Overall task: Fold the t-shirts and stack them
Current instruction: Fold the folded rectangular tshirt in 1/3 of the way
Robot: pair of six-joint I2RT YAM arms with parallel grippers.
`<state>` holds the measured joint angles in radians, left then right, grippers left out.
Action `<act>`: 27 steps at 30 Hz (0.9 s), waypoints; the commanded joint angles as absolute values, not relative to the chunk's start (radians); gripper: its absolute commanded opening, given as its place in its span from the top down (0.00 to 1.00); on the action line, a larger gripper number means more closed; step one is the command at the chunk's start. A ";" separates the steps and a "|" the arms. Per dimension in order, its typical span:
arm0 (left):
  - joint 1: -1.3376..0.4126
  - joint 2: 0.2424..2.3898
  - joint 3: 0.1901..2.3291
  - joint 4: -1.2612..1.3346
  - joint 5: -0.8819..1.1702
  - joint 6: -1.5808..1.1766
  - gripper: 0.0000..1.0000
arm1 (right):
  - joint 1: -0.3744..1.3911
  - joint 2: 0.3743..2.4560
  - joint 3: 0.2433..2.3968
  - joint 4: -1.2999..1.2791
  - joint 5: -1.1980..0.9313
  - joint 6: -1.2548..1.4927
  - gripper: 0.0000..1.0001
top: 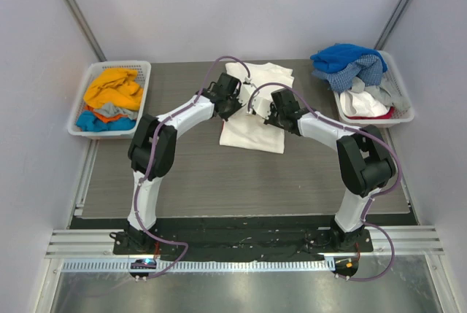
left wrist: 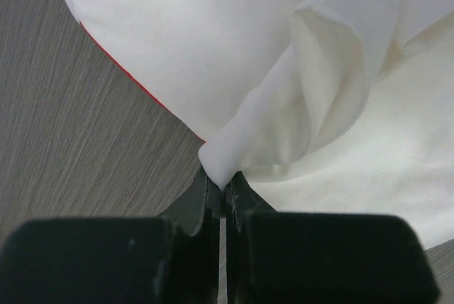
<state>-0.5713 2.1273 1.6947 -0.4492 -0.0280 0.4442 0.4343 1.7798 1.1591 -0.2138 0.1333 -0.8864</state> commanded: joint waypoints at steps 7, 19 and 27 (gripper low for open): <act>-0.569 2.155 1.723 -0.449 -0.029 0.476 1.00 | 0.405 1.799 1.230 -0.058 0.184 -0.825 0.99; -0.569 2.218 1.799 -0.454 -0.055 0.471 0.69 | 0.396 1.855 1.256 -0.018 0.219 -0.801 0.59; -0.569 2.212 1.810 -0.387 -0.118 0.448 0.61 | 0.396 1.855 1.278 0.024 0.253 -0.788 0.51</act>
